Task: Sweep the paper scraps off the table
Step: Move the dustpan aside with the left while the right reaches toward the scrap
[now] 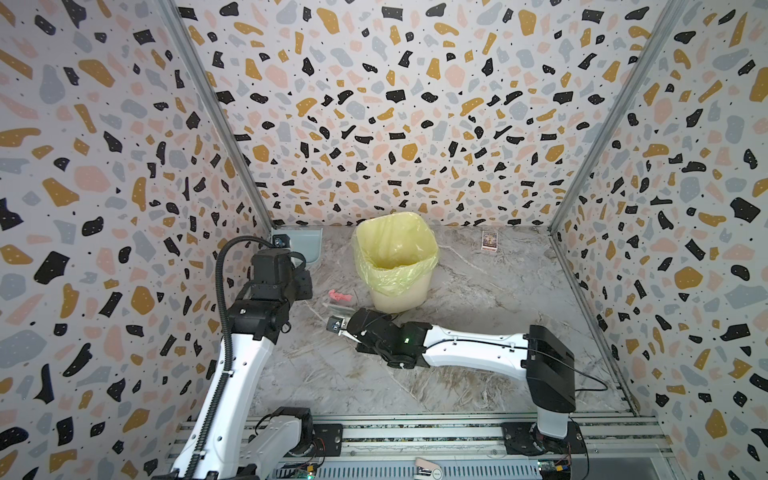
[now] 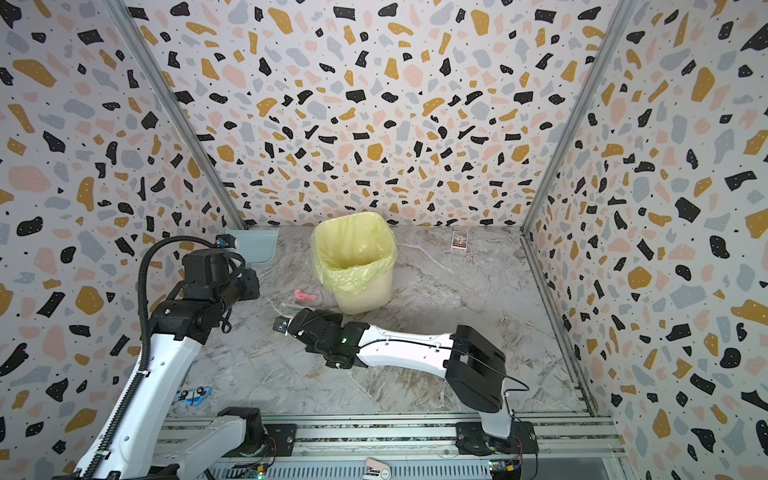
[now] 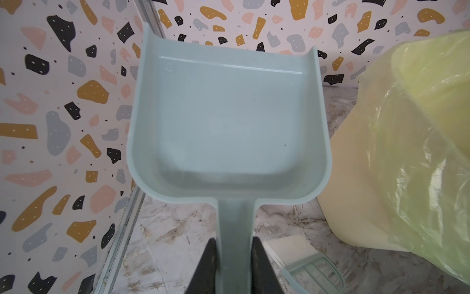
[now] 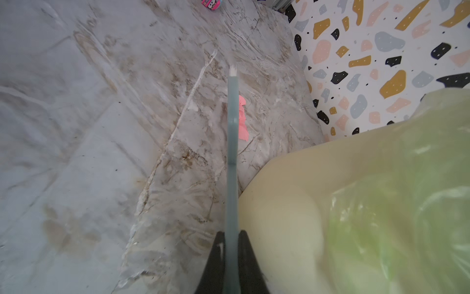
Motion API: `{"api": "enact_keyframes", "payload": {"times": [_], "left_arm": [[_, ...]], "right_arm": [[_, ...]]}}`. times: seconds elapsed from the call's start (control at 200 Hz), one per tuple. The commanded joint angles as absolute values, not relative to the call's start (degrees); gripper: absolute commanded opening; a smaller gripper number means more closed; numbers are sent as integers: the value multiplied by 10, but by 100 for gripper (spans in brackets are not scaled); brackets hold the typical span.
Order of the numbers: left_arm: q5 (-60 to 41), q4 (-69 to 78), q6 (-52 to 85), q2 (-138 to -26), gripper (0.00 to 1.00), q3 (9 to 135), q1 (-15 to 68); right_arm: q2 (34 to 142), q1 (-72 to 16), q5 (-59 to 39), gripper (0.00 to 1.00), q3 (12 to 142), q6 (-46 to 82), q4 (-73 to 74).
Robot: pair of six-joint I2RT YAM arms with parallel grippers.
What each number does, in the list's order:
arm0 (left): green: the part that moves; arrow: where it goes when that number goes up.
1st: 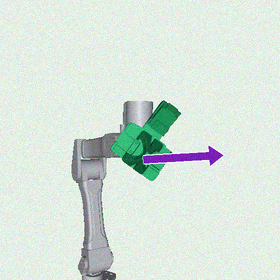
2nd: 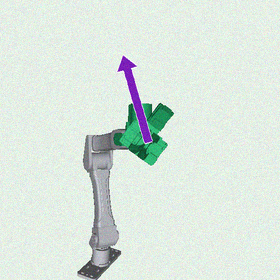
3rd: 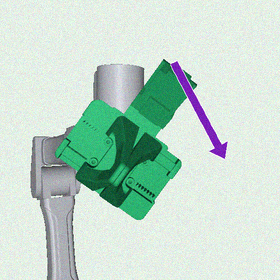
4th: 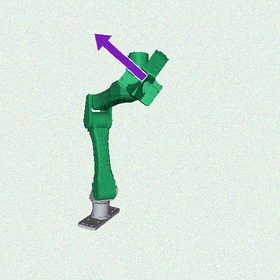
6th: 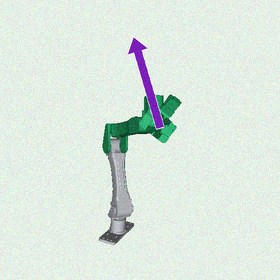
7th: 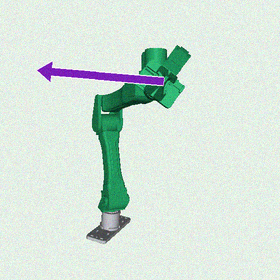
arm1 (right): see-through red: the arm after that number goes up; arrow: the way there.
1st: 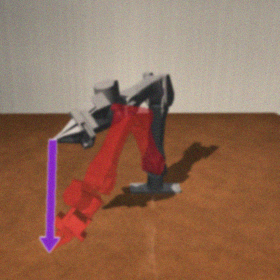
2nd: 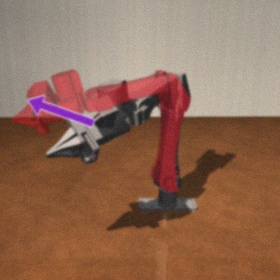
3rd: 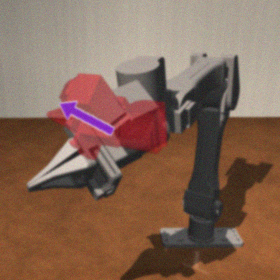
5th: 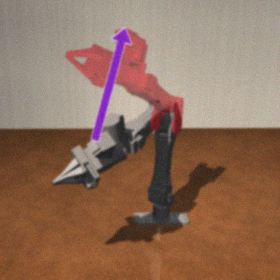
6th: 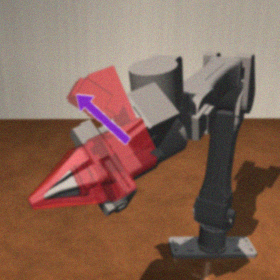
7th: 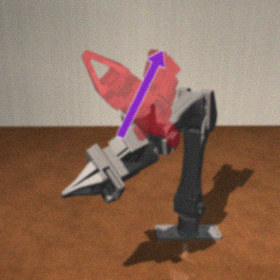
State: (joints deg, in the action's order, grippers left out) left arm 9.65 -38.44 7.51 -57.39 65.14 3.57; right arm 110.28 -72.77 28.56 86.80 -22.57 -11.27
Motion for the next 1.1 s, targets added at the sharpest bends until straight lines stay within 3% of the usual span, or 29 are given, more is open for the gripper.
{"api": "enact_keyframes", "payload": {"times": [0.0, 0.395, 0.691, 0.866, 1.096], "left_arm": [[80, -363, 69, -559, 0, 640, 31], [81, -373, 64, -548, 0, 633, 31], [73, -372, 63, -553, 0, 631, 31], [75, -375, 62, -550, 0, 628, 31], [75, -374, 60, -549, 0, 625, 31]], "right_arm": [[1128, -730, 346, 0, 898, -317, -30], [1265, -710, 397, 0, 983, -440, 79], [1351, -708, 360, 0, 1066, -476, 17], [1331, -721, 338, 0, 1046, -469, -40], [1215, -776, 313, 0, 913, -425, -110]]}}
